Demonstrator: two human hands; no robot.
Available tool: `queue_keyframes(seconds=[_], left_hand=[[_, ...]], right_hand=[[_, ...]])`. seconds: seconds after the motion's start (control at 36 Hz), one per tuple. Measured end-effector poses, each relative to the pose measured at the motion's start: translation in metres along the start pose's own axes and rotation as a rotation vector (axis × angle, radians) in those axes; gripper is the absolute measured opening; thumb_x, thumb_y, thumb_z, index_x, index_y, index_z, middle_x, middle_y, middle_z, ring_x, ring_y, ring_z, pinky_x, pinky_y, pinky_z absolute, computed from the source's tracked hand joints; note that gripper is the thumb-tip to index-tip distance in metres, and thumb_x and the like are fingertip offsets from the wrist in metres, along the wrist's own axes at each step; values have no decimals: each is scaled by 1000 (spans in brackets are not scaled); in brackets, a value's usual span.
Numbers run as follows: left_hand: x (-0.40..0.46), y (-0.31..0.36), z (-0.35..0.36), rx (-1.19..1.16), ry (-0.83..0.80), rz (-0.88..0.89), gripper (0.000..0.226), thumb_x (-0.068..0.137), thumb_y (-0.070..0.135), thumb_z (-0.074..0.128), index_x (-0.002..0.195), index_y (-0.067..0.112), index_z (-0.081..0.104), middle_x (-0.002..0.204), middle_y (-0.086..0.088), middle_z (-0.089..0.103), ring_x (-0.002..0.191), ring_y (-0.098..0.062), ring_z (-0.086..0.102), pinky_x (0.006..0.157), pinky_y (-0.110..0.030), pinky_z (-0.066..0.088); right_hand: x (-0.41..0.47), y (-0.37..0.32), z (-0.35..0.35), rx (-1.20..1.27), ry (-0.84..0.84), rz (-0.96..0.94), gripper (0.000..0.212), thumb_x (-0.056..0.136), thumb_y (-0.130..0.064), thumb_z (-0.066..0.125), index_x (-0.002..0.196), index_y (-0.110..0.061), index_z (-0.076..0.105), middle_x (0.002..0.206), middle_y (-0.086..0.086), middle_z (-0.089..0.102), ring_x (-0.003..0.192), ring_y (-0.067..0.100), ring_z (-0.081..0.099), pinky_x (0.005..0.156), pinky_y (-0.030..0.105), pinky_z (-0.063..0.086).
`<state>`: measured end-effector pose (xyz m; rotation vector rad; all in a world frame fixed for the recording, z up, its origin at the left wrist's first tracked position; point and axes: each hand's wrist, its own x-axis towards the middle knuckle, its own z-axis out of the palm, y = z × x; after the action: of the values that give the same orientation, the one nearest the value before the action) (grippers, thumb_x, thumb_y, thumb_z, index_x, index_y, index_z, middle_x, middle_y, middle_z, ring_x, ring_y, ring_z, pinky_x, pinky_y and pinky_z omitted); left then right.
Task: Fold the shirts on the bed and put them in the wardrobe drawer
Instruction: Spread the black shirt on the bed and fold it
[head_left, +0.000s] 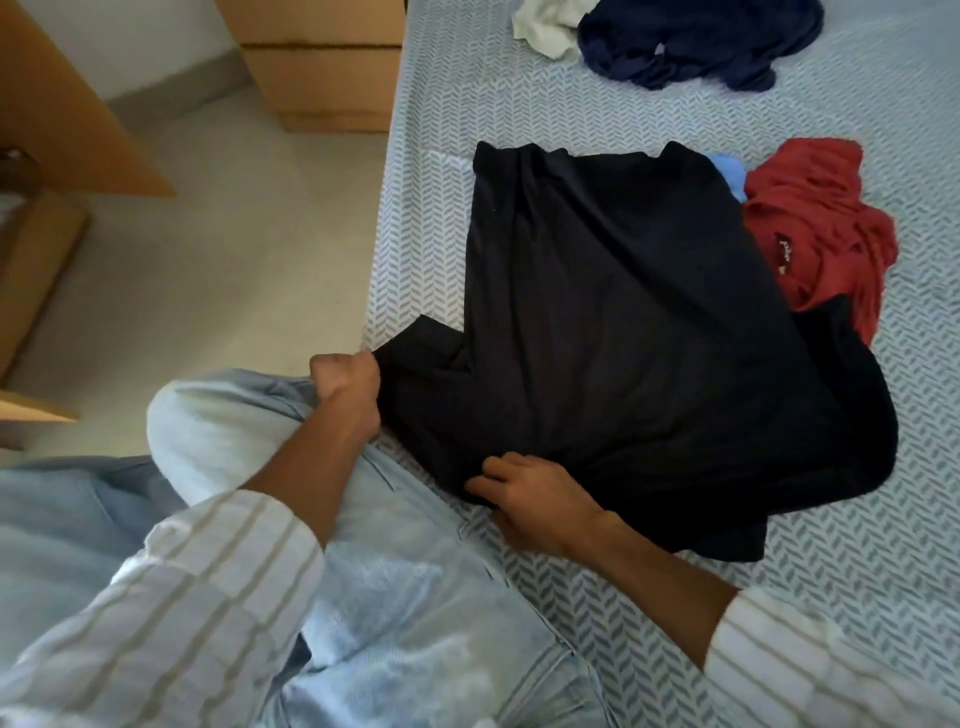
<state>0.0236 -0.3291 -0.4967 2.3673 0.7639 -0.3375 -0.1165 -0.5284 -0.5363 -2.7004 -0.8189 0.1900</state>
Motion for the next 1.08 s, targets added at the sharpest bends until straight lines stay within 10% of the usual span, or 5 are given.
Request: queue_keyframes(seconds=[0.06,0.25,0.31,0.67,1.08], left_hand=[[-9,1,-9,266,25,95,35,94,28,60,129,21,56,129,5,60,122,-13,57,94,-23,44],[-7,3,-11,121,-42,49,27,92,26,62,118,22,60,120,3,63,113,-15,61,92,-25,44],[-2,7,-8,-156,-22,-29,32,85,21,59,116,12,58,121,-10,63,112,-29,60,91,-35,48],[7,24,29,259,-15,457,46,81,17,58,127,18,59,133,-15,53,126,-37,43,109,-50,33],[63,97,41,99,-185,564,24,89,26,67,112,18,72,106,-3,72,106,-23,64,90,-26,45]], right_hand=[[0,-4,-2,49,-80,-45,48,70,-19,72,117,-26,70,94,-2,61,78,22,63,60,31,56],[2,-1,-18,172,-243,43,51,80,-34,62,130,-31,62,98,-6,63,89,19,63,70,35,55],[6,-1,-23,240,-220,90,43,85,-38,60,126,-30,65,96,-6,64,85,17,64,71,34,54],[44,18,-29,189,-22,410,38,93,-51,55,124,-29,58,104,-7,64,92,19,64,74,39,56],[139,145,-74,249,189,670,14,93,-29,59,104,-30,68,96,-7,68,92,19,66,83,36,55]])
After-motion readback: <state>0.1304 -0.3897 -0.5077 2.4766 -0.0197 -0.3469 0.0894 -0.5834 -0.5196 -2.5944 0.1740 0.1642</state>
